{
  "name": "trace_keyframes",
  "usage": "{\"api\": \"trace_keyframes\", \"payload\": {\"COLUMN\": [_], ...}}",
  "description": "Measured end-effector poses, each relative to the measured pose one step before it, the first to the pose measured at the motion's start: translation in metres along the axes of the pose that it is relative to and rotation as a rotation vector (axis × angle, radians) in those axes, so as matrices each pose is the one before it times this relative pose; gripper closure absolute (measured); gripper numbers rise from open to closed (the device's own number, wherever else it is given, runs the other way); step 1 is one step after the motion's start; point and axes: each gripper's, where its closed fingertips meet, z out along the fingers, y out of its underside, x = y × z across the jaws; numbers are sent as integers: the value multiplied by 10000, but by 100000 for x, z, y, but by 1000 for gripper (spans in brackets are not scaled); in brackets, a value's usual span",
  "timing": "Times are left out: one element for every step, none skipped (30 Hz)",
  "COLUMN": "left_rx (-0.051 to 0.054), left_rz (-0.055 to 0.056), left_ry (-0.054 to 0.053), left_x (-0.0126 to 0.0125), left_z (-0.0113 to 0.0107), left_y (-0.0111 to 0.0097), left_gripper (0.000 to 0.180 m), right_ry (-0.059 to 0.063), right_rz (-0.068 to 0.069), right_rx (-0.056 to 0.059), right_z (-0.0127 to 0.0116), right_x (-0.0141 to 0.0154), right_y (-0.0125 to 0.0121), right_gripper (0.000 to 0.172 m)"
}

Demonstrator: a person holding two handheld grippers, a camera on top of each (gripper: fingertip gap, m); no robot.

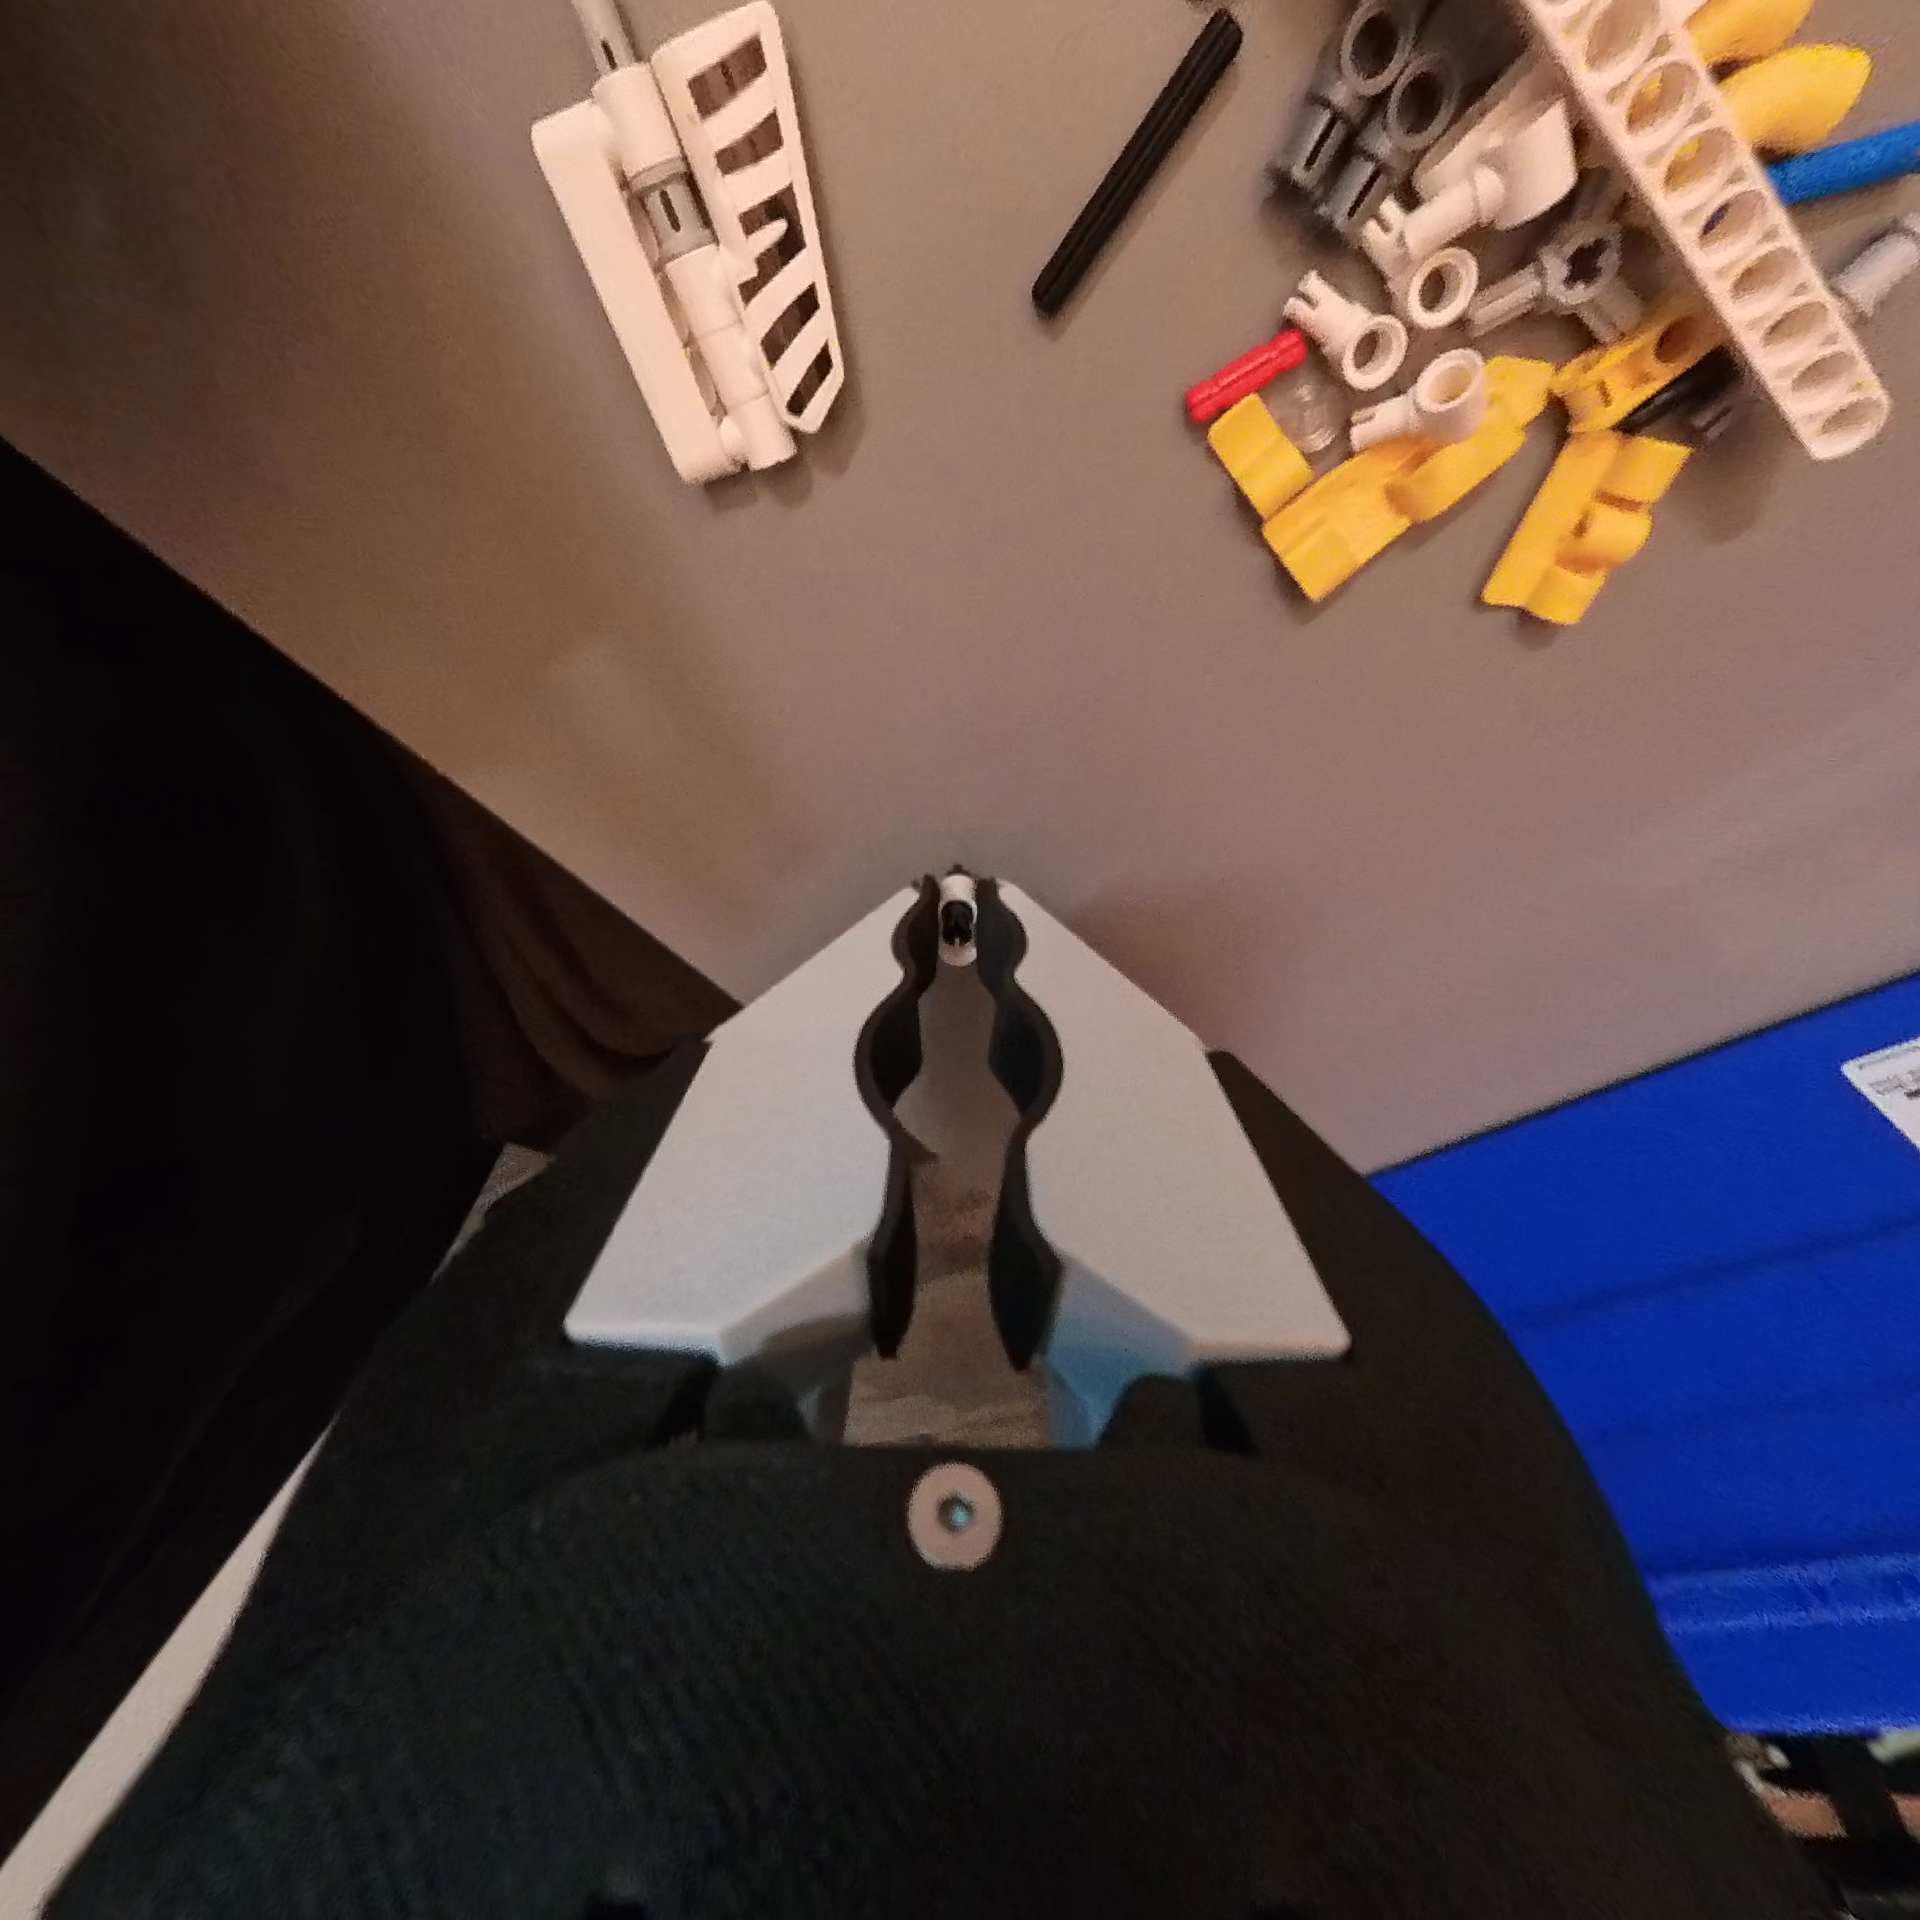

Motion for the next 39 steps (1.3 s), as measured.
{"api": "trace_keyframes", "payload": {"left_rx": [12, 21, 43, 21, -8, -25, -42, 4, 4, 26, 63, 21, -39, -41, -53, -1, 3, 34, 48, 12, -15, -28, -35, -21, 29, 42, 55, 52, 29, 26, 32, 40, 77, 111, 108, 89, 65, 21, 22], "left_rz": [-5, 4, -17, -19, -18, -32, 31, 23, -15, -4, -20, -21, 3, -31, 32, 3, -9, 9, -16, -18, 3, -12, -26, 5, -8, -23, -31, -16, 17, 18, 32, 94, 153, 200, 246, 255, 243, 302, 410], "left_ry": [12, 40, 12, 5, -2, -3, 12, -11, 25, 55, 18, 8, -16, -28, 10, -27, 29, 42, 25, 24, 7, -35, -3, 6, -15, 18, 16, 4, 16, -14, -42, -15, -24, -83, -50, -80, -140, -113, -181], "left_x": [18, 62, -2, -5, -19, -36, 42, -4, 27, 92, 16, -7, -37, -57, 41, -38, 29, 87, 24, 26, 14, -71, -15, 12, -30, 14, 1, -2, 36, 3, -45, 37, 57, -3, 68, 22, -69, 3, -50], "left_z": [-21, -24, -35, -15, 18, 26, 9, 2, -21, -51, -45, -21, 35, 47, 37, 13, -23, -51, -49, -23, 10, 24, 42, 13, -13, -29, -45, -40, -15, -6, 5, 2, -7, -29, -26, -28, 0, 39, 46], "left_y": [-9, -42, -53, -43, -15, 41, 49, 24, 1, -56, -78, -39, 39, 61, 69, 27, 3, -58, -45, -22, 10, 43, 32, 29, -37, -65, -101, -62, -40, -27, -23, -30, -66, -103, -116, -99, -63, -20, -11], "left_gripper": [161, 161, 161, 161, 161, 161, 161, 161, 161, 161, 161, 161, 161, 161, 161, 161, 160, 160, 160, 160, 160, 160, 160, 160, 160, 161, 161, 161, 161, 160, 160, 158, 157, 156, 155, 154, 153, 152, 152], "right_ry": [82, 53, -85, -149, 41, 129, 73, 86, 100, 19, -91, -72, -38, -91, -74, 103, 168, 35, -71, -45, 66, 207, 148, 5, 90, 142, 35, -67, -176, -294, -437, -601, -570, -421, -310, -292, -359, -465, -650], "right_rz": [-53, -38, 13, -19, -99, -44, -20, -37, -19, 30, 30, -72, -56, 51, 59, -38, -58, 58, 110, -4, -197, -278, -129, 10, 6, 5, 24, -2, -37, 33, 133, 199, 230, 183, 164, 224, 329, 472, 630], "right_rx": [-93, 13, -42, -151, 12, -84, -104, -77, -53, 57, -21, -475, -144, 189, -52, -134, 35, 125, 176, -54, -370, -337, 61, 93, 44, 73, 179, 331, 488, 617, 829, 910, 888, 906, 860, 807, 852, 924, 964], "right_z": [-364, -186, 337, 886, 212, -234, -290, -340, -360, -153, 457, 1071, 295, -119, 5, -139, -454, -569, -285, 374, 974, 467, -289, -519, -615, -644, -619, -597, -608, -605, -633, -613, -518, -458, -400, -345, -341, -374, -414], "right_x": [45, 40, -124, -256, 66, 235, 83, 26, 61, 5, -133, -97, 62, 45, -50, 70, 134, 40, -35, 4, 40, 181, 99, -74, 53, 171, 18, -185, -392, -564, -731, -913, -794, -545, -330, -212, -202, -236, -375], "right_y": [134, -106, -110, 69, -153, 16, 232, 289, 183, -121, -106, 545, 32, -299, 254, 435, 120, -141, -360, -131, 301, 232, -248, -157, 47, 57, -84, -356, -673, -929, -1288, -1374, -1251, -1108, -871, -649, -589, -612, -647], "right_gripper": [167, 167, 167, 166, 167, 167, 167, 167, 167, 167, 167, 166, 167, 167, 167, 167, 167, 167, 167, 167, 167, 167, 167, 167, 167, 166, 166, 166, 166, 166, 166, 166, 166, 166, 166, 166, 166, 166, 166]}}
